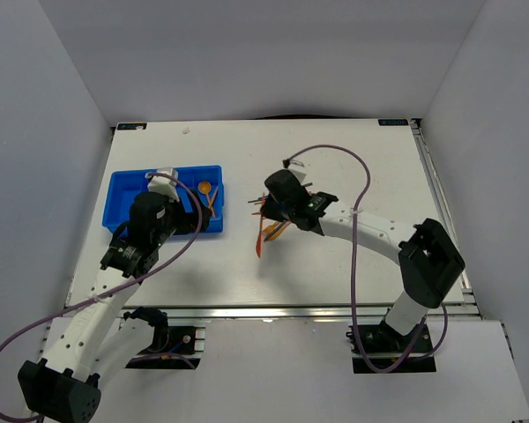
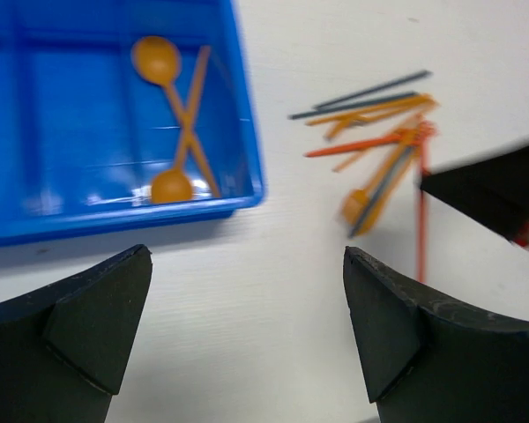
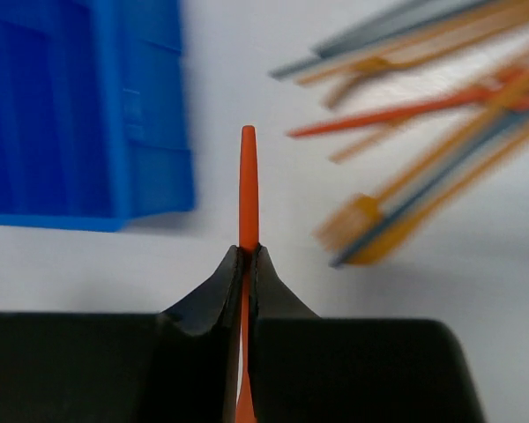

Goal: Sort the eating utensils into containers

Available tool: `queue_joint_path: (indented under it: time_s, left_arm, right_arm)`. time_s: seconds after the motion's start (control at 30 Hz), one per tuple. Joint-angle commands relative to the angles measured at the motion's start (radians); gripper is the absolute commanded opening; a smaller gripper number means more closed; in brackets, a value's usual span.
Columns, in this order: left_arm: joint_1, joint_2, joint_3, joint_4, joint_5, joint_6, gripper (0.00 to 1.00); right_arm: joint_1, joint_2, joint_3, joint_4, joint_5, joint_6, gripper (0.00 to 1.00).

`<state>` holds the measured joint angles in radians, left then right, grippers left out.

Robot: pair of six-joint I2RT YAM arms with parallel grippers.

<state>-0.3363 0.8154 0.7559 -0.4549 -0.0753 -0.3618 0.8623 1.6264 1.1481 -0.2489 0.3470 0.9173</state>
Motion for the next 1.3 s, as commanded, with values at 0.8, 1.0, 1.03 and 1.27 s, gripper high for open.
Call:
queue_joint_path:
  time_s: [0.8,1.0,1.03,1.27]
  left_arm:
    - [-0.003,0.05,0.046,0.105,0.2,-0.014,0.84]
    - [-0.003,0.054,0.039,0.188,0.278,-0.074,0.66]
    - [-0.003,0.059,0.04,0.193,0.276,-0.077,0.59]
    - [-0.003,0.082,0.069,0.136,0.195,-0.089,0.0]
  right_arm:
    - [0.116,0.118,0.391,0.339,-0.301,-0.141,0.0]
    - [0.139,0.101,0.346,0.35,-0.301,-0.121,0.0]
    - [0.141,0.099,0.341,0.356,-0.304,-0.12,0.0]
    - [0.141,0.081,0.332,0.318,-0.269,-0.12,0.01]
